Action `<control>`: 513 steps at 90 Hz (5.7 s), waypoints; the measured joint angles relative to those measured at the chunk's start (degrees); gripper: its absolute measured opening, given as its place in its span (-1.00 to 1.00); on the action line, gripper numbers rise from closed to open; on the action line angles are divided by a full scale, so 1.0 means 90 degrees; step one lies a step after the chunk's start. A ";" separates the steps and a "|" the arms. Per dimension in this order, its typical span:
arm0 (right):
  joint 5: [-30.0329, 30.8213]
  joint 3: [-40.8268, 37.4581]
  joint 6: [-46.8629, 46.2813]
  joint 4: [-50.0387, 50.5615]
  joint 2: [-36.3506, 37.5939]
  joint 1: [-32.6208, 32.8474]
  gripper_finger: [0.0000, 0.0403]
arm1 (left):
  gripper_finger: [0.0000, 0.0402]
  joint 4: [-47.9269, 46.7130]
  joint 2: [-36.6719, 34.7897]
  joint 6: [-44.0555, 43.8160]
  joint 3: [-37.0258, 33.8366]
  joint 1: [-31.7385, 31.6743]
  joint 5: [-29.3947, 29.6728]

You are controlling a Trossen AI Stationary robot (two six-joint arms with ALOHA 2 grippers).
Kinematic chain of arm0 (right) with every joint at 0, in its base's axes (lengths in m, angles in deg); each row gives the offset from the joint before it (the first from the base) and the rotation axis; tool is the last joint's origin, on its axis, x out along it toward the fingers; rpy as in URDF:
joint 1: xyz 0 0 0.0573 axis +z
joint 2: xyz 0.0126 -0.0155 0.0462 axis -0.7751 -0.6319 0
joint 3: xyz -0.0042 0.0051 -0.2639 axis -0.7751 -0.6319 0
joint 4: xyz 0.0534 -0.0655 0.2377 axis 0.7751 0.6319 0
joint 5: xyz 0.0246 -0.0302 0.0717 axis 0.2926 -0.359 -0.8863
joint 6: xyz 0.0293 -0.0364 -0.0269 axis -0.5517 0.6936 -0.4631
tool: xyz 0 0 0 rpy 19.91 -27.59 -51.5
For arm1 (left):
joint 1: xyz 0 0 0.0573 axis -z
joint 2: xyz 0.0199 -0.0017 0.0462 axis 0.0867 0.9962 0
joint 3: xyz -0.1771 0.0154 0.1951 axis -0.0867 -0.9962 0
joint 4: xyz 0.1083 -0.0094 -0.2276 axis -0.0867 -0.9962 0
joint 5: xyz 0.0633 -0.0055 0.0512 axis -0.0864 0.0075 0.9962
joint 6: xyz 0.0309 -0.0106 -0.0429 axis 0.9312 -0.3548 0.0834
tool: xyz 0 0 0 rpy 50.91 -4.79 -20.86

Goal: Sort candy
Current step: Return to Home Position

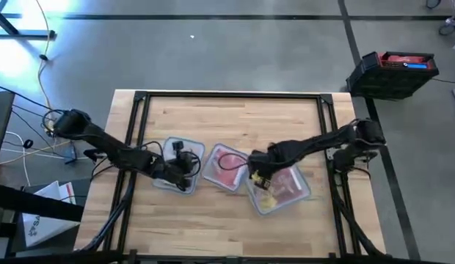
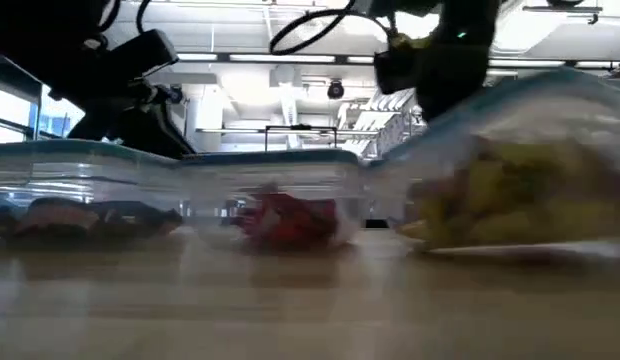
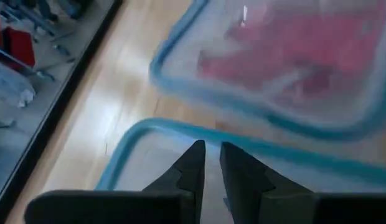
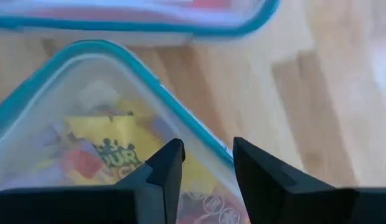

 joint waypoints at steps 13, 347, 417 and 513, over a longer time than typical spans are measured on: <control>0.0049 -0.0022 0.0647 -0.0777 -0.0127 -0.0352 -0.43 | -0.81 0.0373 0.0201 0.0185 0.0007 -0.0181 -0.0223; 0.0424 0.0633 -0.3392 0.1309 -0.0594 0.0707 -0.43 | -0.81 -0.2472 0.0373 -0.1688 0.0954 0.0506 -0.0570; 0.1831 0.2070 -0.3186 0.3462 -0.0630 0.0606 -0.43 | -0.81 -0.2910 -0.1065 -0.1184 0.0979 0.0636 -0.0789; 0.0104 -0.4011 0.1751 -0.5186 0.4132 -0.1568 -0.97 | -0.81 -0.0894 -0.6726 0.0518 -0.1020 -0.0187 -0.2372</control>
